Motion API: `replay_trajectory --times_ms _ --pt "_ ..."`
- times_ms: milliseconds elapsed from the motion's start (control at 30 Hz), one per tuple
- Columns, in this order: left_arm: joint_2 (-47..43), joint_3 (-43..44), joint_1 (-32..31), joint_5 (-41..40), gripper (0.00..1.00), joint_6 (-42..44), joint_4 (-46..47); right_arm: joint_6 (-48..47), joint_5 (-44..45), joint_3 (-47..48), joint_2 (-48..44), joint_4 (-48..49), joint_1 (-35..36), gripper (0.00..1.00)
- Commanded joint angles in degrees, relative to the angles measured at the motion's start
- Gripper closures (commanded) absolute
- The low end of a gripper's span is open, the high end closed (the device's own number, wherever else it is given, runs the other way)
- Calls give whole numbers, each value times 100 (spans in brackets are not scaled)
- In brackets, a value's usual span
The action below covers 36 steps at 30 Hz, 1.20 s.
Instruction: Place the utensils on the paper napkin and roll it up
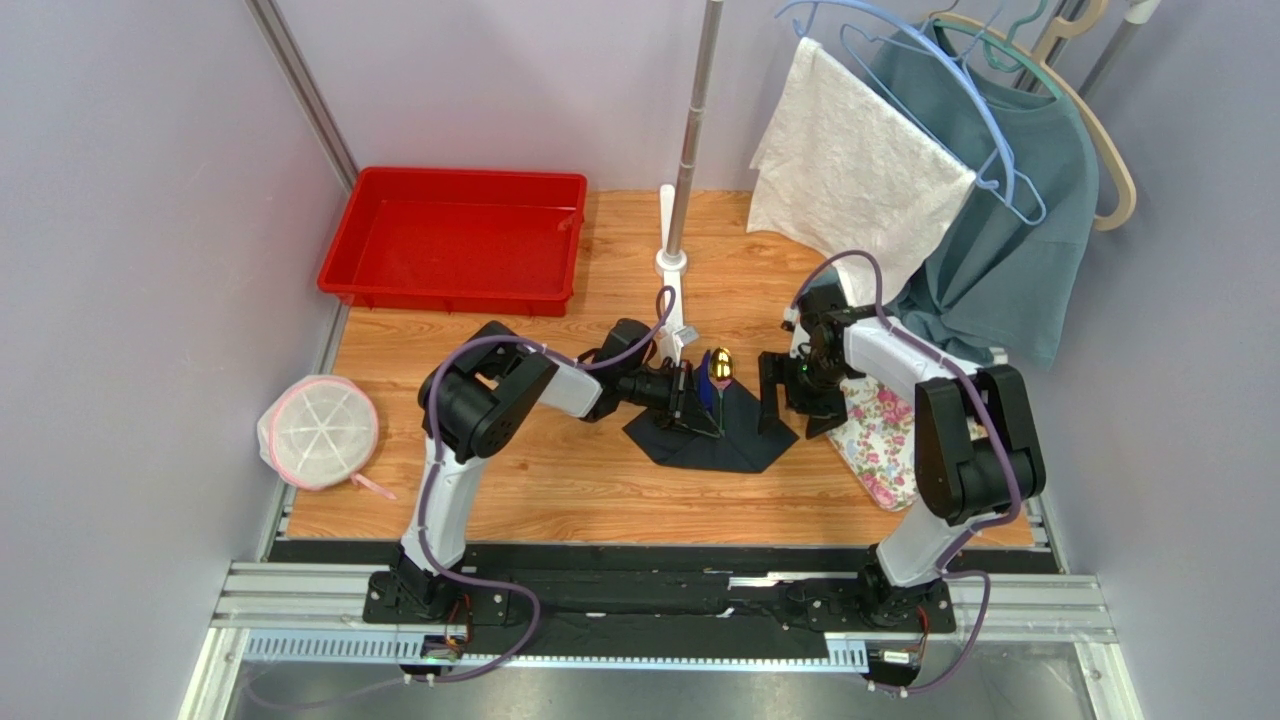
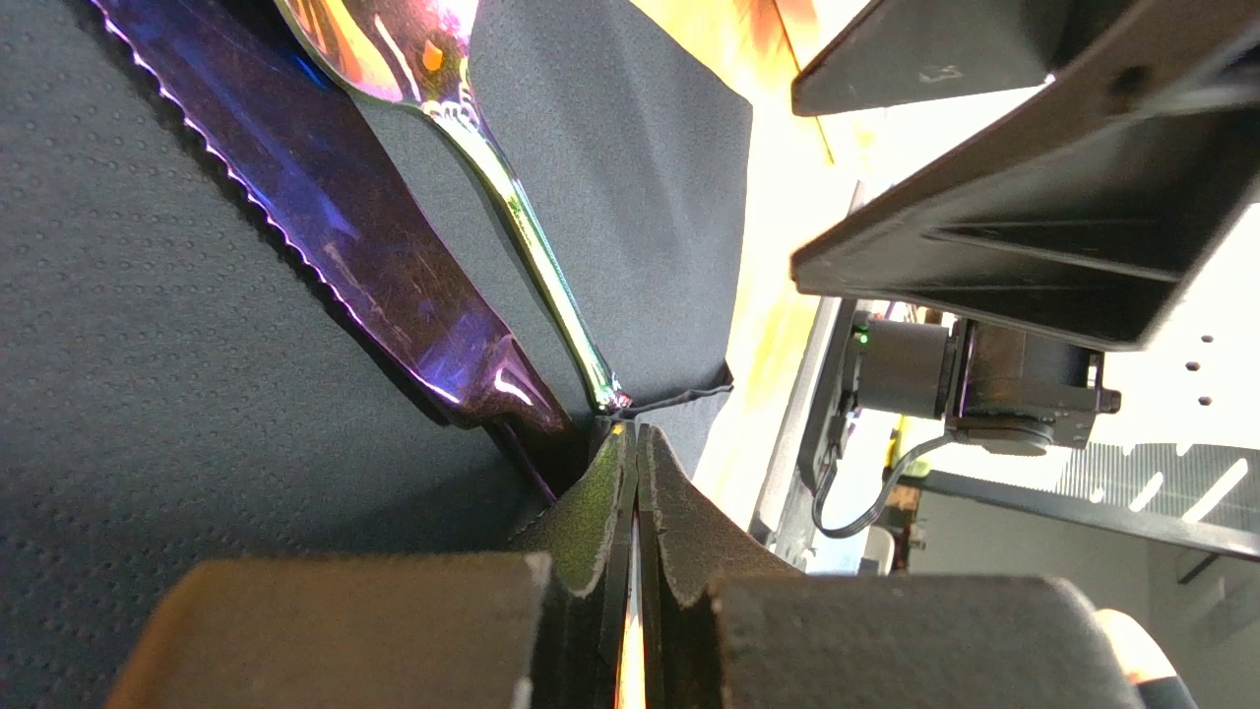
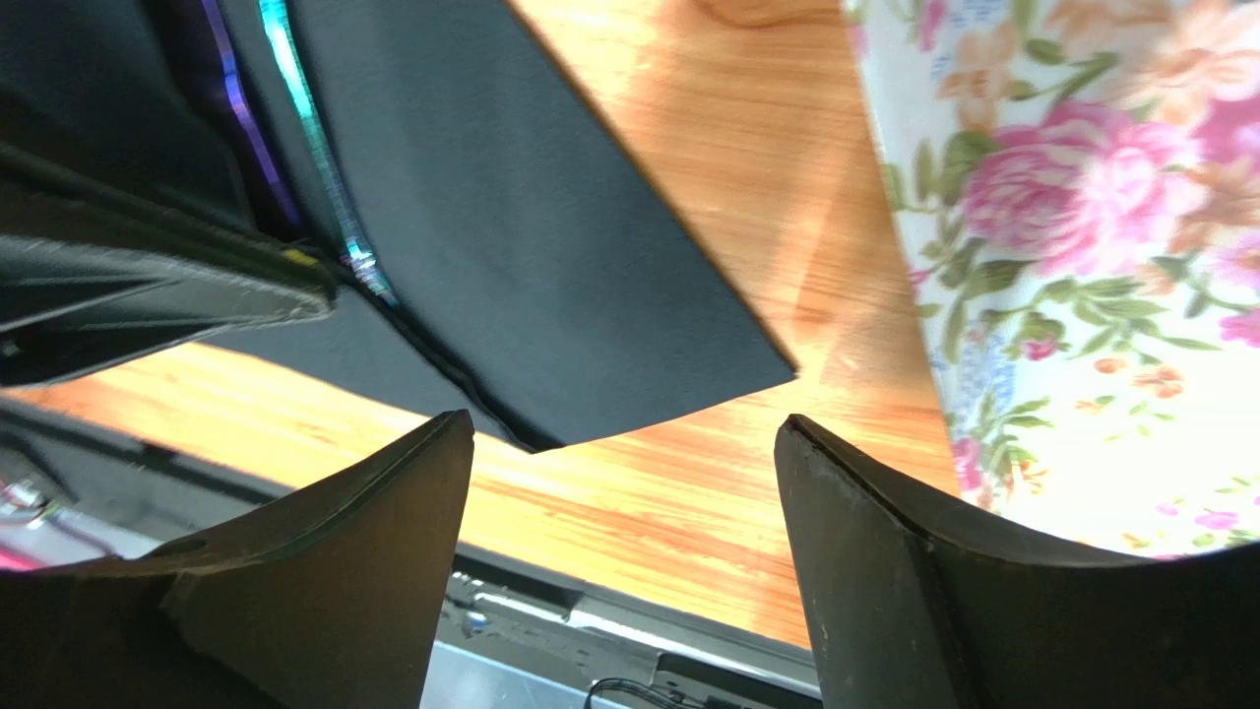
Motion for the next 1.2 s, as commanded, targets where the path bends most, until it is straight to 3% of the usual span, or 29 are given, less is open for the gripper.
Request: replay_trajectory --times_ms 0,300,833,1167 --pt "82 134 13 -77 96 137 89 86 328 -136 192 225 8 19" --pt "117 160 31 -103 96 120 98 288 -506 -154 666 595 8 18" --pt "169 143 57 -85 97 120 142 815 -2273 -303 175 1420 -264 37" --pt "161 116 84 -77 97 111 177 1018 -2477 -461 16 1342 -300 42"
